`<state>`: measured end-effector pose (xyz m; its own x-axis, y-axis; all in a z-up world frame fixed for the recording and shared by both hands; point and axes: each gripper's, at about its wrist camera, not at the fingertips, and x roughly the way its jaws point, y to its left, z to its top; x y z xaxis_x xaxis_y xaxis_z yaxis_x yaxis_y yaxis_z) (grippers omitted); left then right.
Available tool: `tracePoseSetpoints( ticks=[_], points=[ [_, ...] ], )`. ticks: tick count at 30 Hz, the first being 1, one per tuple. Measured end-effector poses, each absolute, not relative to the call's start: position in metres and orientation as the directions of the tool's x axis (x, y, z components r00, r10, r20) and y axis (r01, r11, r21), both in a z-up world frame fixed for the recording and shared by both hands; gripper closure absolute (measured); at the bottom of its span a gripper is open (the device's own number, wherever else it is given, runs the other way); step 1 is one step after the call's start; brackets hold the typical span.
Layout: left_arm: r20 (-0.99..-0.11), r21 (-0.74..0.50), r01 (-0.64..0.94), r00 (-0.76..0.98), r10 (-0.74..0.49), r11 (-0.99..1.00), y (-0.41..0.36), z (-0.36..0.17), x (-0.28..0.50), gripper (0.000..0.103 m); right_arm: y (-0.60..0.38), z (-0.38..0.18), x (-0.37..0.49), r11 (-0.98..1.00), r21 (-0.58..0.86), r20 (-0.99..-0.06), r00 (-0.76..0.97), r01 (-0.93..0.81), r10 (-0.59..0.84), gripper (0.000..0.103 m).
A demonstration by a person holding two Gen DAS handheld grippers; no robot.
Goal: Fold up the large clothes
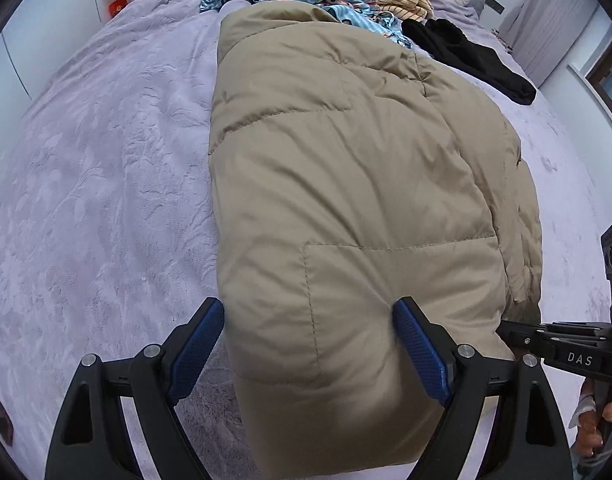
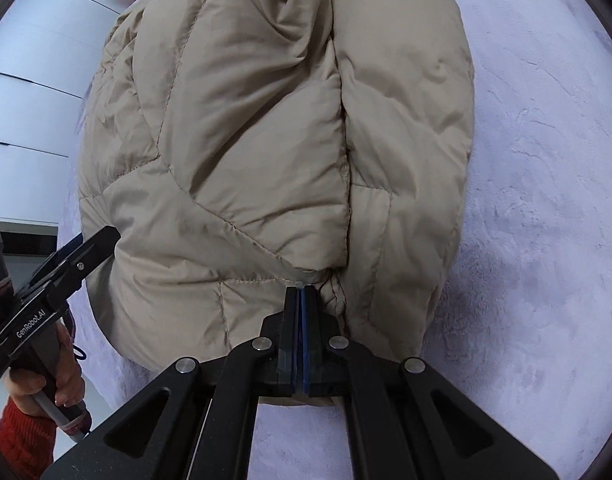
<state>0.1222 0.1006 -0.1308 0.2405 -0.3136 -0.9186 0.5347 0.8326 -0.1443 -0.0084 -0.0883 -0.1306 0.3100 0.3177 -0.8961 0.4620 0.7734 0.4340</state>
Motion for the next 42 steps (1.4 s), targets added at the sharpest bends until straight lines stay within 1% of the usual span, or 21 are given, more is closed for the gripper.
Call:
tracePoseSetpoints(
  ticks=[3,4,7,12,13,14,16,20,24,26,28,30,33,42],
  points=[
    [-0.925,-0.131,0.528,0.239,-0.295,0.839,0.099,-0.128,0.121,0.015,-0.087,-0.121,-0.010,0.774,0.410,-0.907,0.305,0.484,0.290,0.103],
    [-0.927,-0.128,0.525,0.237,-0.290,0.841,0.100,-0.127,0.121,0.015,-0.083,-0.115,-0.012,0.776,0.405,-0.908,0.312,0.484,0.279,0.099],
    [-0.932,-0.127,0.520,0.230,-0.281,0.845,0.101,-0.126,0.121,0.015,-0.076,-0.106,-0.012,0.790,0.386,-0.914,0.312,0.476,0.259,0.099],
    [-0.937,-0.117,0.509,0.228,-0.265,0.853,0.100,-0.121,0.121,0.014,-0.071,-0.109,-0.014,0.770,0.380,-0.920,0.296,0.512,0.257,0.099],
    [-0.939,-0.107,0.509,0.230,-0.255,0.854,0.100,-0.120,0.120,0.004,-0.072,-0.108,-0.014,0.764,0.383,-0.919,0.298,0.519,0.258,0.099],
    [-0.943,-0.087,0.510,0.234,-0.236,0.856,0.099,-0.121,0.118,0.000,-0.071,-0.108,-0.015,0.760,0.384,-0.919,0.298,0.524,0.259,0.099],
    [-0.944,-0.078,0.515,0.237,-0.229,0.853,0.099,-0.121,0.116,0.000,-0.070,-0.108,-0.016,0.756,0.385,-0.919,0.296,0.530,0.260,0.099],
    [-0.948,-0.098,0.494,0.217,-0.232,0.864,0.103,-0.123,0.117,0.000,-0.071,-0.108,-0.017,0.751,0.380,-0.922,0.289,0.540,0.258,0.099],
    [-0.952,-0.067,0.500,0.226,-0.205,0.864,0.099,-0.123,0.118,0.000,-0.071,-0.105,-0.017,0.753,0.363,-0.928,0.283,0.548,0.242,0.099],
    [-0.953,-0.049,0.504,0.234,-0.191,0.862,0.097,-0.123,0.117,0.000,-0.070,-0.092,-0.019,0.761,0.354,-0.926,0.316,0.544,0.204,0.099],
    [-0.953,-0.050,0.504,0.234,-0.192,0.862,0.096,-0.121,0.117,0.000,-0.070,-0.078,-0.019,0.773,0.351,-0.917,0.361,0.528,0.169,0.099],
    [-0.955,-0.060,0.501,0.223,-0.196,0.863,0.097,-0.121,0.118,0.000,-0.070,-0.071,-0.016,0.780,0.345,-0.915,0.370,0.521,0.158,0.099],
    [-0.956,-0.067,0.488,0.219,-0.196,0.870,0.100,-0.117,0.120,0.000,-0.071,-0.073,-0.011,0.777,0.337,-0.925,0.342,0.532,0.166,0.099],
    [-0.943,0.002,0.494,0.290,-0.163,0.870,0.112,-0.087,0.098,0.000,-0.061,-0.071,-0.026,0.764,0.344,-0.931,0.307,0.545,0.199,0.099]
  ],
)
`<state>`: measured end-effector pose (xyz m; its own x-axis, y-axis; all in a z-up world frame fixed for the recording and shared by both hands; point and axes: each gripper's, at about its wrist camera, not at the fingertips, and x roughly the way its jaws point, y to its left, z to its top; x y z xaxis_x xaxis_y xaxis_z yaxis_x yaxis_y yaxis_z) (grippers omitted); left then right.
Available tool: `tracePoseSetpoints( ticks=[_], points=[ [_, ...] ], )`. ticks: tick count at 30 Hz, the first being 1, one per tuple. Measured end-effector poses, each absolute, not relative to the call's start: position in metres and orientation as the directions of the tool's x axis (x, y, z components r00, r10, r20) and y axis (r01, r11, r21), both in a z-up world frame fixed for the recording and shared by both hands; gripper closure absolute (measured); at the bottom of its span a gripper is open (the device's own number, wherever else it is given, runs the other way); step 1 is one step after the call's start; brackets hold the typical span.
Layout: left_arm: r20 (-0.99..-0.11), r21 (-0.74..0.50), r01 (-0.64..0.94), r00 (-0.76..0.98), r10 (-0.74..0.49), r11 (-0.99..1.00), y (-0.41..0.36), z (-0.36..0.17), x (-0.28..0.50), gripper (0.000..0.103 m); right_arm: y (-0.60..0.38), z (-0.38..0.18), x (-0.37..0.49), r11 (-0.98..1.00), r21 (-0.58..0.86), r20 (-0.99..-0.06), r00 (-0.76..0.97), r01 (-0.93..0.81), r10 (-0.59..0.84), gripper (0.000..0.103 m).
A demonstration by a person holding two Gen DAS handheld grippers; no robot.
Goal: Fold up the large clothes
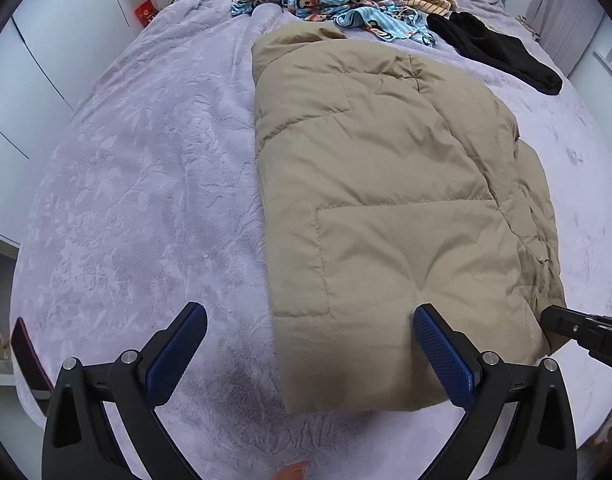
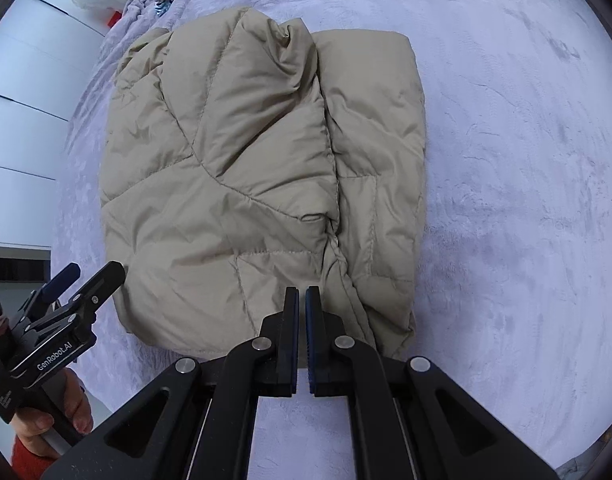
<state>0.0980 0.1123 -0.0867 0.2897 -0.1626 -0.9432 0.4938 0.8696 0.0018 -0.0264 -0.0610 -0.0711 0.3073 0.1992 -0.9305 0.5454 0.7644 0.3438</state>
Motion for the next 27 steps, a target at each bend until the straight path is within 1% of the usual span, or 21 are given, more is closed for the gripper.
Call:
tracePoseSetpoints(
  ticks=[8,12,17,20,21,22,23,24,25,27],
  points=[
    [-0.927,0.036,0.505,0.340,-0.160,0.863,0.119,-0.049,0.068,0.000,-0.058,-0.042,-0.059,0.768,0.360,-0.918,0.346,0.529,0.192,0.099],
    [-0.925,0.023,0.498,0.340,-0.171,0.867,0.116,-0.035,0.050,0.000,-0.062,-0.032,-0.072,0.767,0.370,-0.913,0.358,0.525,0.195,0.099],
    [-0.906,0.042,0.486,0.387,-0.172,0.873,0.103,-0.016,0.014,0.000,-0.064,-0.018,-0.095,0.782,0.372,-0.907,0.373,0.500,0.193,0.099],
    [-0.900,0.022,0.464,0.396,-0.185,0.886,0.098,-0.005,-0.008,0.000,-0.067,-0.010,-0.114,0.796,0.366,-0.907,0.376,0.482,0.190,0.097],
    [-0.898,0.013,0.457,0.397,-0.191,0.890,0.098,-0.001,-0.015,0.000,-0.068,-0.008,-0.117,0.800,0.365,-0.906,0.379,0.476,0.188,0.090],
    [-0.896,0.001,0.453,0.396,-0.200,0.891,0.097,0.004,-0.022,0.000,-0.069,-0.004,-0.124,0.803,0.364,-0.904,0.385,0.471,0.184,0.072],
    [-0.896,-0.005,0.451,0.395,-0.205,0.892,0.097,0.008,-0.028,0.000,-0.071,-0.001,-0.131,0.804,0.364,-0.903,0.391,0.470,0.179,0.058],
    [-0.894,-0.008,0.449,0.396,-0.207,0.893,0.097,0.012,-0.035,0.000,-0.071,0.002,-0.136,0.803,0.365,-0.900,0.401,0.471,0.174,0.038],
    [-0.894,-0.009,0.449,0.397,-0.208,0.893,0.097,0.017,-0.041,0.000,-0.072,0.007,-0.142,0.802,0.371,-0.892,0.421,0.468,0.166,0.036],
    [-0.894,0.003,0.446,0.402,-0.197,0.895,0.097,0.024,-0.050,0.000,-0.074,0.014,-0.150,0.805,0.378,-0.884,0.437,0.457,0.167,0.036]
  ],
)
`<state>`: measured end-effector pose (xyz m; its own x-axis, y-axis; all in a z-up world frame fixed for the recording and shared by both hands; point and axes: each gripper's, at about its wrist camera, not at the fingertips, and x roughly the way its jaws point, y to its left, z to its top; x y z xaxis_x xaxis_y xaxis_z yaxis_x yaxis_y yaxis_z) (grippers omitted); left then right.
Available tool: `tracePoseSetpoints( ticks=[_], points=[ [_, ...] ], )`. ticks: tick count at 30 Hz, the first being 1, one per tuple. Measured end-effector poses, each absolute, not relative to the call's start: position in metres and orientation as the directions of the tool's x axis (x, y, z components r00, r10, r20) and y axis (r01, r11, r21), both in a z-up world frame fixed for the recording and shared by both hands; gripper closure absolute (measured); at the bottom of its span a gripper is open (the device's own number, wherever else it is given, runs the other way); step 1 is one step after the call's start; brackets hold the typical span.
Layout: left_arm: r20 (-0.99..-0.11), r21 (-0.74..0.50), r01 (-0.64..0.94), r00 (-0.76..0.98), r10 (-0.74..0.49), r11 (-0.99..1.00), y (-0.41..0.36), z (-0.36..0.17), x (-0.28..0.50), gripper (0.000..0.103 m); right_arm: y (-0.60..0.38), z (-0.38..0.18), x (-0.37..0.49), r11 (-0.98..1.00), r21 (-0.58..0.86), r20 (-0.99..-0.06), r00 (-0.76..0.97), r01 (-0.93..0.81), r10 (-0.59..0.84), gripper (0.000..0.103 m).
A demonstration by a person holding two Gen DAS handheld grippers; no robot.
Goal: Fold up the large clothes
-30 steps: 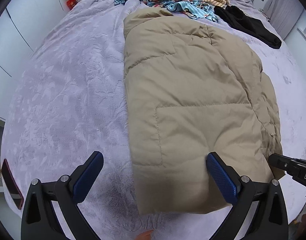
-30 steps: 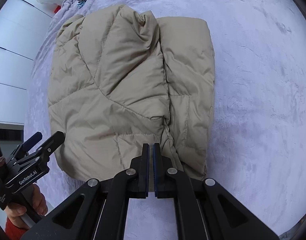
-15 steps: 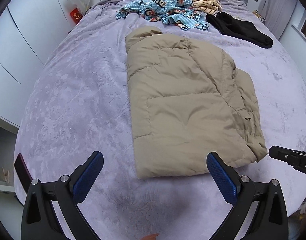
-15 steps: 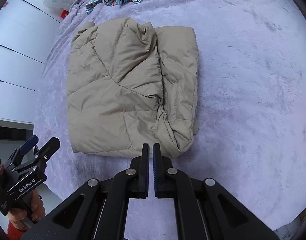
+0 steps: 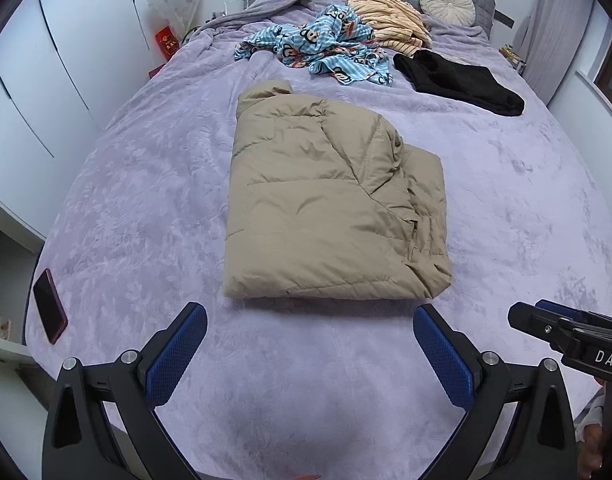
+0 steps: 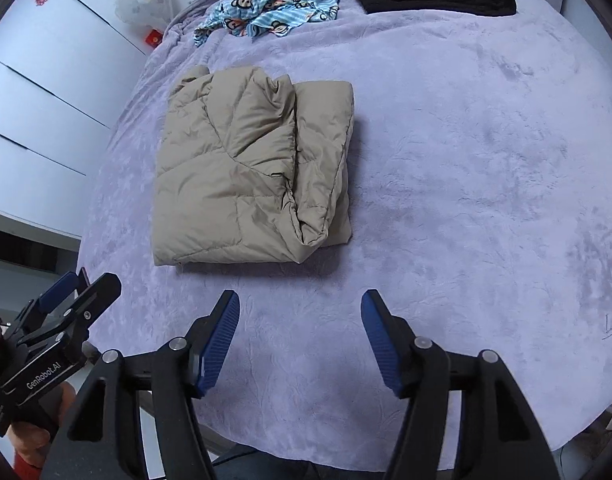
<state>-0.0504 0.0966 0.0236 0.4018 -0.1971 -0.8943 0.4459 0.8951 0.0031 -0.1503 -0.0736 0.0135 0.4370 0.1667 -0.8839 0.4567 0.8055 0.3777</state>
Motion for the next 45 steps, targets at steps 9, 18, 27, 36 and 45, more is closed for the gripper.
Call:
tracePoseSetpoints(
  ticks=[9,18,27,36,45],
  points=[
    [-0.890,0.027,0.443,0.420,-0.181,0.896,0.116,0.046,-0.077,0.000,-0.062,0.033,-0.167,0.843,0.335,-0.879,0.462,0.421,0.119,0.021],
    [-0.890,0.023,0.453,0.415,-0.188,0.891,0.144,0.050,-0.056,0.000,-0.036,0.044,-0.154,0.860,0.295,-0.874,0.482,0.416,0.066,0.021],
    [-0.884,0.055,0.482,0.431,-0.182,0.874,0.165,0.054,-0.018,0.000,-0.009,0.055,-0.125,0.833,0.300,-0.871,0.489,0.466,0.040,0.008],
    [-0.885,0.037,0.433,0.433,-0.172,0.901,0.173,0.059,0.002,0.000,-0.002,0.062,-0.105,0.848,0.250,-0.881,0.474,0.467,-0.001,0.006],
    [-0.878,0.054,0.416,0.453,-0.156,0.908,0.173,0.061,0.007,0.000,-0.014,0.071,-0.099,0.829,0.222,-0.872,0.485,0.513,-0.066,0.006]
  ],
)
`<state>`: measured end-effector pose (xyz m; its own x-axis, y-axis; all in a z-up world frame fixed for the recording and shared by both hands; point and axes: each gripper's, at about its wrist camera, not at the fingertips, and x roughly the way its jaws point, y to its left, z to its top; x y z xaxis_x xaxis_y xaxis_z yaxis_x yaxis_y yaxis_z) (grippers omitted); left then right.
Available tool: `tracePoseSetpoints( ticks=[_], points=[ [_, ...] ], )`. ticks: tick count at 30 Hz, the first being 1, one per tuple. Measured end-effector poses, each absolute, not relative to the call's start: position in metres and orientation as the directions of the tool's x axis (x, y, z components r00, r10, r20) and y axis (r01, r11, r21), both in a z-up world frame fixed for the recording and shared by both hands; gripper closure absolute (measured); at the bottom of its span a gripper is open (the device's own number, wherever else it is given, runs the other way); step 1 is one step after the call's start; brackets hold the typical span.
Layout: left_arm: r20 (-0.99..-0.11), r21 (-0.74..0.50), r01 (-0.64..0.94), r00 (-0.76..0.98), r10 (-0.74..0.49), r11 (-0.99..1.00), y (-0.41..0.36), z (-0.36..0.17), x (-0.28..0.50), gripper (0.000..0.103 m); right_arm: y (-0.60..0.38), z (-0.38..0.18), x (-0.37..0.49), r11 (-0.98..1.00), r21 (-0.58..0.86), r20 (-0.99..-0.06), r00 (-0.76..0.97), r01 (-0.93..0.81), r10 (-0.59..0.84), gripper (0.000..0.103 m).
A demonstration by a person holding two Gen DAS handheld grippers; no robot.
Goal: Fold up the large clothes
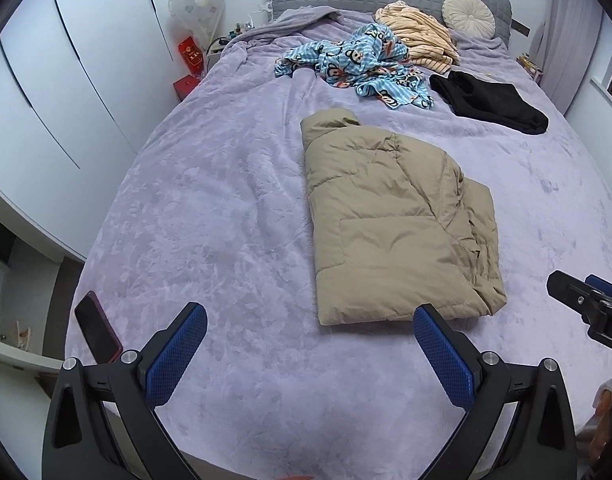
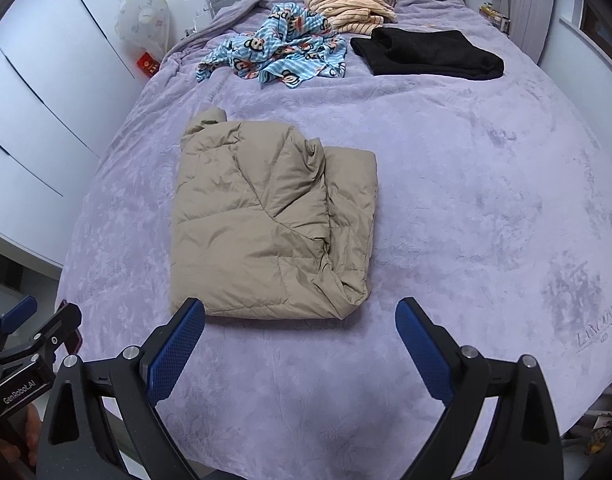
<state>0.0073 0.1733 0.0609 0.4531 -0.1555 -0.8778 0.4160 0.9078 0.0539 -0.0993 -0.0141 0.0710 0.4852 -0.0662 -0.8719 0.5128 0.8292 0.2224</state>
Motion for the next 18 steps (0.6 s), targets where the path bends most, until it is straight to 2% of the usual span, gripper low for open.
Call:
tracePoseSetpoints(
  ticks=[1,18],
  points=[
    [-0.878,0.050,0.416,0.451,-0.158,0.908,0.173,0.061,0.008,0.000,-0.015,0.073,-0.100,0.826,0.226,-0.868,0.491,0.517,-0.071,0.000],
    [-0.856,0.019,0.420,0.477,-0.202,0.907,0.168,0.086,0.006,0.000,-0.012,0.109,-0.101,0.833,0.194,-0.841,0.525,0.518,-0.130,0.000]
  ],
)
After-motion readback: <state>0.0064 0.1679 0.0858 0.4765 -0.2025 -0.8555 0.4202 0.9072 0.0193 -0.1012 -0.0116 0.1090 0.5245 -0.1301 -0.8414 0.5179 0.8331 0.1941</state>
